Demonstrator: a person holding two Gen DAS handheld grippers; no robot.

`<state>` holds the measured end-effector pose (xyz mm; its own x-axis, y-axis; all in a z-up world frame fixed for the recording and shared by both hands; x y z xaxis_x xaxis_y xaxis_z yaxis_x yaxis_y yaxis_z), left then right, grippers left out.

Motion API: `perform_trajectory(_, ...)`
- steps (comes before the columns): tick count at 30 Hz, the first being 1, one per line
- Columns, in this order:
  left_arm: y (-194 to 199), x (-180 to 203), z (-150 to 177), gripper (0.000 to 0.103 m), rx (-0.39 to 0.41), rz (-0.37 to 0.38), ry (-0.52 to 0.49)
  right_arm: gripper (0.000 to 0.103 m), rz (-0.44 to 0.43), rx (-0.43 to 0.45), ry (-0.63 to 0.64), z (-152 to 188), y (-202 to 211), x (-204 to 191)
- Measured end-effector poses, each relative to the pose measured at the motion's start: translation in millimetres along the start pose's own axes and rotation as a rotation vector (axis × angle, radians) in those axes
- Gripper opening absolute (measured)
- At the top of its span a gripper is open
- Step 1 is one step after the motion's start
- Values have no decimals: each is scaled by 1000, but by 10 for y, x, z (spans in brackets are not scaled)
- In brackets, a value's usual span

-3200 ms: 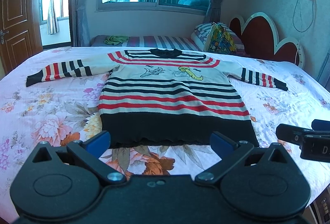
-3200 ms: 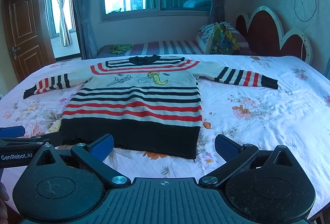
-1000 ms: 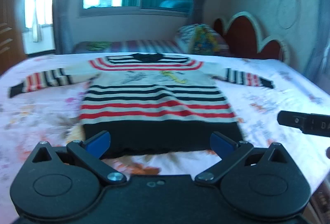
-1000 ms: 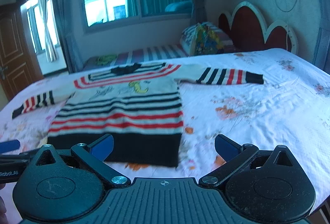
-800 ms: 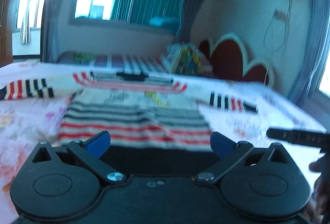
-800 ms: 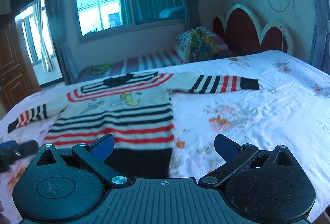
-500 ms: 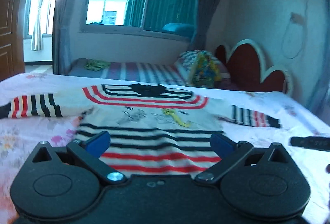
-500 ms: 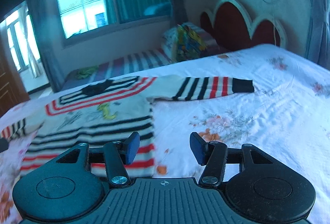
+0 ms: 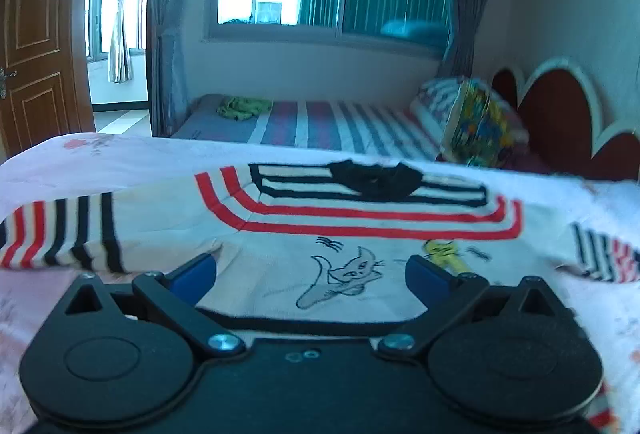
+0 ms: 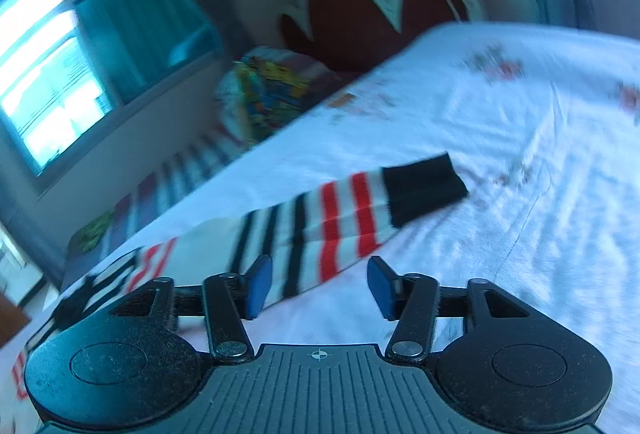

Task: Fold small clothes
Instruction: 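Move the right gripper to the black sleeve cuff and grasp it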

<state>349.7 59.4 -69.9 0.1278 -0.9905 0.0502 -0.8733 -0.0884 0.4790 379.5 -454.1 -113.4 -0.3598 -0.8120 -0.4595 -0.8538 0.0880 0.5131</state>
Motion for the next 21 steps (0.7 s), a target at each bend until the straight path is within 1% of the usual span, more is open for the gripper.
perform_trajectory(1, -113, 1, 0, 100, -6, -8, -6, 39, 5, -5, -26, -2, -98, 72)
perform_trajectory(2, -199, 2, 13, 100, -13, -17, -8, 38, 11, -8, -53, -8, -192, 147)
perform_trajectory(7, -577, -27, 17, 101, -41, -44, 3, 38, 41, -10, -156, 11, -531, 440)
perform_trajectory(9, -688, -51, 32, 101, -54, -50, 2, 38, 36, -23, -206, 15, -655, 552)
perform_trajectory(12, -802, -87, 55, 101, -66, -57, -13, 38, -7, -8, -294, 7, -736, 680)
perform_trajectory(13, -820, -101, 62, 101, -67, -59, -17, 38, -11, 3, -302, -3, -739, 697)
perform_trajectory(18, -920, -232, 82, 101, -73, -81, -4, 37, 9, 25, -265, -44, -741, 626)
perform_trajectory(19, -929, -275, 85, 101, -77, -90, -1, 14, 16, 27, -253, -48, -733, 610)
perform_trajectory(20, -938, -311, 82, 101, -82, -94, 4, 5, 31, 23, -239, -51, -731, 598)
perform_trajectory(21, -950, -351, 72, 101, -88, -98, 12, 5, 34, 28, -235, -71, -737, 595)
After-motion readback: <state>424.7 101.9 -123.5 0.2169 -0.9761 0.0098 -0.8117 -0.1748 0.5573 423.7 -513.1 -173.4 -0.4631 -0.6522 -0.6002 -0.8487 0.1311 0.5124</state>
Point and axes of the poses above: each gripper's, at about its wrist camera, not at the fingertips, and y roughly against the way its jaws point, x to its right, z to its underside, the point moved 6 cm from there along -y, roughly the way its jaws point, and after that the axes turned 4 degrees about x, right-handed, at the moved point
